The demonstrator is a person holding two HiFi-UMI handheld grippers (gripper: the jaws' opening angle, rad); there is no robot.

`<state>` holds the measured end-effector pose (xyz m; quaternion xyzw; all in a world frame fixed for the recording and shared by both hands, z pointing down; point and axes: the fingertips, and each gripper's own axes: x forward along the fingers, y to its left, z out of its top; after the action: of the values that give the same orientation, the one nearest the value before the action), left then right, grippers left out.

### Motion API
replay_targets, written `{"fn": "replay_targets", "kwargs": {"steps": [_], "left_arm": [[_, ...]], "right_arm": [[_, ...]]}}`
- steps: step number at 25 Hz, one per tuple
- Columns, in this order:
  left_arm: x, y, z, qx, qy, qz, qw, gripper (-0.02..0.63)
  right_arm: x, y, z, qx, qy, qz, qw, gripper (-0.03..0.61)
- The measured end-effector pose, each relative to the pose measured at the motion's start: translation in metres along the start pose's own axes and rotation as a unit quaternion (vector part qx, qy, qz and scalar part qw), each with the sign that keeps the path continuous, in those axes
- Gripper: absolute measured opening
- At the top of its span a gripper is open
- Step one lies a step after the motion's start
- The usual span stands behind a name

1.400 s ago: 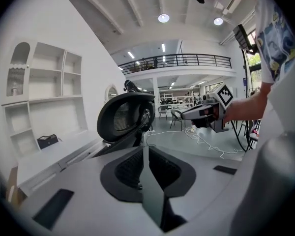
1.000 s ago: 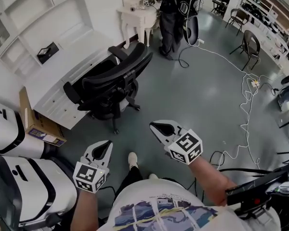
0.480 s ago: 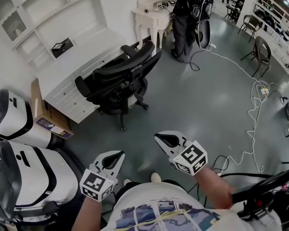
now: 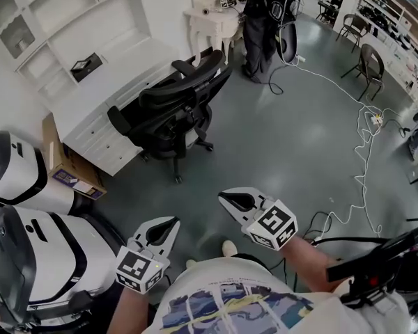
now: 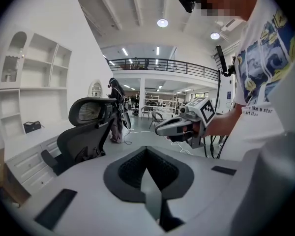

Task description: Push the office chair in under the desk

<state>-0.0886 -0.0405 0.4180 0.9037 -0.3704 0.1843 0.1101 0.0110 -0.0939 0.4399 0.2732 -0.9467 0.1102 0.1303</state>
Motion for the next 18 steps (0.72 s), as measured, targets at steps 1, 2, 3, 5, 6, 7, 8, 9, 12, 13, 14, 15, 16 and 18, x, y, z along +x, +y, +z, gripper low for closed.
{"fn": "replay_targets", "kwargs": {"steps": [1,2,3,5,6,7,8,9,12,13,14,15,16,18], "left_arm": [[-0.006,0.001,-0.002,-0.001,0.001,0.0,1.0,0.012],[-0.011,0.003,-0.004,-0.001,0.001,0.001,1.0,0.012],[-0.017,0.004,-0.006,-0.001,0.001,0.002,1.0,0.012],[-0.027,0.006,-0.01,-0.003,0.0,0.003,1.0,0.012],[-0.032,0.006,-0.011,-0.004,-0.001,0.003,1.0,0.012],[-0.036,0.006,-0.013,-0.004,-0.001,0.001,1.0,0.012],[-0.039,0.006,-0.014,-0.004,-0.002,-0.001,1.0,0.012],[-0.042,0.007,-0.015,-0.003,-0.003,-0.002,1.0,0.012],[-0.051,0.008,-0.017,-0.004,-0.005,-0.007,1.0,0.012],[-0.054,0.009,-0.018,-0.004,-0.005,-0.007,1.0,0.012],[-0.057,0.01,-0.019,-0.006,-0.006,-0.006,0.9999,0.012],[-0.06,0.011,-0.021,-0.008,-0.006,-0.006,0.9999,0.012],[-0.062,0.012,-0.023,-0.009,-0.006,-0.006,0.9999,0.012],[-0.066,0.014,-0.026,-0.009,-0.004,-0.007,0.9999,0.012]], "right_arm": [[0.002,0.005,0.001,0.001,0.0,0.0,1.0,0.025],[0.005,0.01,0.001,0.001,0.0,-0.001,1.0,0.025],[0.007,0.014,0.003,0.001,0.0,0.0,1.0,0.025],[0.012,0.025,0.005,-0.003,-0.001,0.001,1.0,0.025],[0.013,0.03,0.007,-0.008,0.0,0.001,1.0,0.025],[0.015,0.036,0.008,-0.013,0.001,0.001,1.0,0.025],[0.016,0.042,0.01,-0.019,0.002,0.002,1.0,0.025],[0.018,0.047,0.011,-0.024,0.003,0.003,1.0,0.025],[0.023,0.059,0.014,-0.031,0.004,0.004,0.999,0.025],[0.025,0.063,0.014,-0.031,0.005,0.005,0.999,0.025],[0.026,0.067,0.014,-0.031,0.006,0.007,0.999,0.025],[0.028,0.072,0.016,-0.03,0.006,0.009,1.0,0.025],[0.03,0.076,0.017,-0.028,0.005,0.012,1.0,0.025],[0.033,0.083,0.02,-0.029,0.004,0.014,0.999,0.025]]}}
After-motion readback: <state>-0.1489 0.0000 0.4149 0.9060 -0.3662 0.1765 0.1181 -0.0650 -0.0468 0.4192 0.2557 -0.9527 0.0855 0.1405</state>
